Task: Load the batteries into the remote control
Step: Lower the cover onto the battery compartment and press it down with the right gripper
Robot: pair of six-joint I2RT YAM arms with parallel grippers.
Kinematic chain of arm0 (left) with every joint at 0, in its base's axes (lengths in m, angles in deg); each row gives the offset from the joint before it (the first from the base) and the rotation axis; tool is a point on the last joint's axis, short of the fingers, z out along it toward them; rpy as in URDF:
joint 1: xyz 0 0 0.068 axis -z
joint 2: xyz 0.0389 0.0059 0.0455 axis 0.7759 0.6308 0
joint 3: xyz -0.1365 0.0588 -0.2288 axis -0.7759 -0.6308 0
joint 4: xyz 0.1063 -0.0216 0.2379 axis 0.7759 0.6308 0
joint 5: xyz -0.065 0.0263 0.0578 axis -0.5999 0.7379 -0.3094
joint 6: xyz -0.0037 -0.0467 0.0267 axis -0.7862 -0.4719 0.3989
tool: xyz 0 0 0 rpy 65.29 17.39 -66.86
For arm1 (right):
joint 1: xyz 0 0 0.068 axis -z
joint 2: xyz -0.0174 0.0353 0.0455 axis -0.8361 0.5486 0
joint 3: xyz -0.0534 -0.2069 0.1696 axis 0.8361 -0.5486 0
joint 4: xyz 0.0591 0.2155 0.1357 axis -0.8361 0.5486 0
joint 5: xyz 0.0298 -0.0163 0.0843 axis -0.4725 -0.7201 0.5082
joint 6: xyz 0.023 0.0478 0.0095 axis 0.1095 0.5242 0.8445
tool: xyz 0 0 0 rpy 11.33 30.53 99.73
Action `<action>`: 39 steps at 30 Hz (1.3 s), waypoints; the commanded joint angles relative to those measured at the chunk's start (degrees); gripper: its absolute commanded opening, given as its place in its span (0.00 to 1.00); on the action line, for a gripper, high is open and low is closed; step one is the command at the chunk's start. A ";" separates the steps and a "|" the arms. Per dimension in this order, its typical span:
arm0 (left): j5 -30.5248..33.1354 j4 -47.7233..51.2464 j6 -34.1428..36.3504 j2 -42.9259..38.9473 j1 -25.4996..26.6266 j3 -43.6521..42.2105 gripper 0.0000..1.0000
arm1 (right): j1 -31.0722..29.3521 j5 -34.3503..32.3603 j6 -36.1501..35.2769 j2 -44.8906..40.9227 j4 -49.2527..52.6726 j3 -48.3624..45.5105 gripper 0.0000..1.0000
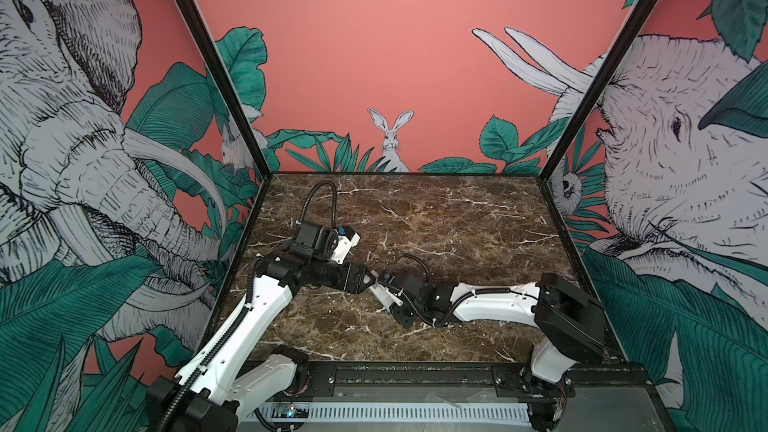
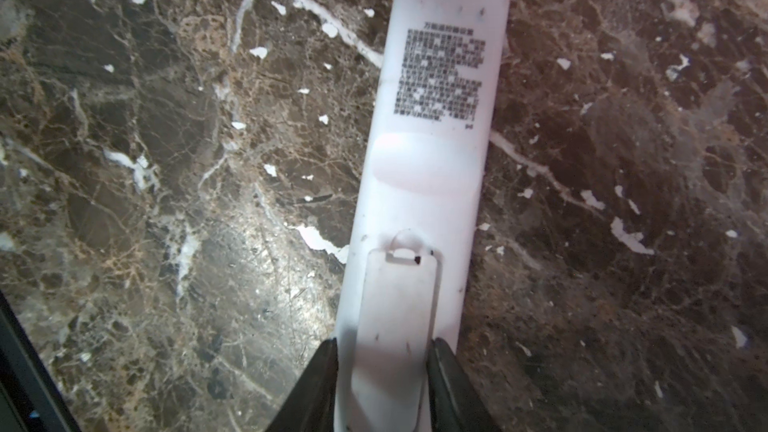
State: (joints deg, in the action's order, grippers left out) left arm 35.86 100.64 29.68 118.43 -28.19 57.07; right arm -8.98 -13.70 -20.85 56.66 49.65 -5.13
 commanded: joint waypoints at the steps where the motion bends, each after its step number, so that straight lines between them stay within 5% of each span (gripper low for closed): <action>1: 0.38 0.38 0.62 -1.38 -0.27 -0.76 0.99 | -0.32 -0.63 -0.46 -1.19 1.75 1.49 0.39; 8: 1.02 0.38 0.49 -1.55 -0.28 -0.60 0.99 | -0.12 -0.68 -0.29 -3.66 2.39 2.45 0.37; 22: 1.66 0.37 0.38 -2.32 -0.29 -0.67 0.99 | 1.88 -0.31 1.47 2.61 2.37 5.44 0.13; 39: 1.75 0.38 0.45 -1.88 -0.29 -0.45 0.99 | 1.69 2.67 3.52 1.63 4.51 0.83 0.13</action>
State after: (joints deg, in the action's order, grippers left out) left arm 37.39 100.64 29.59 117.16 -28.21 57.07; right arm -6.97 -12.54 -17.88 58.21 50.22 -2.51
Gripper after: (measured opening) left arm 0.994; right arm 0.126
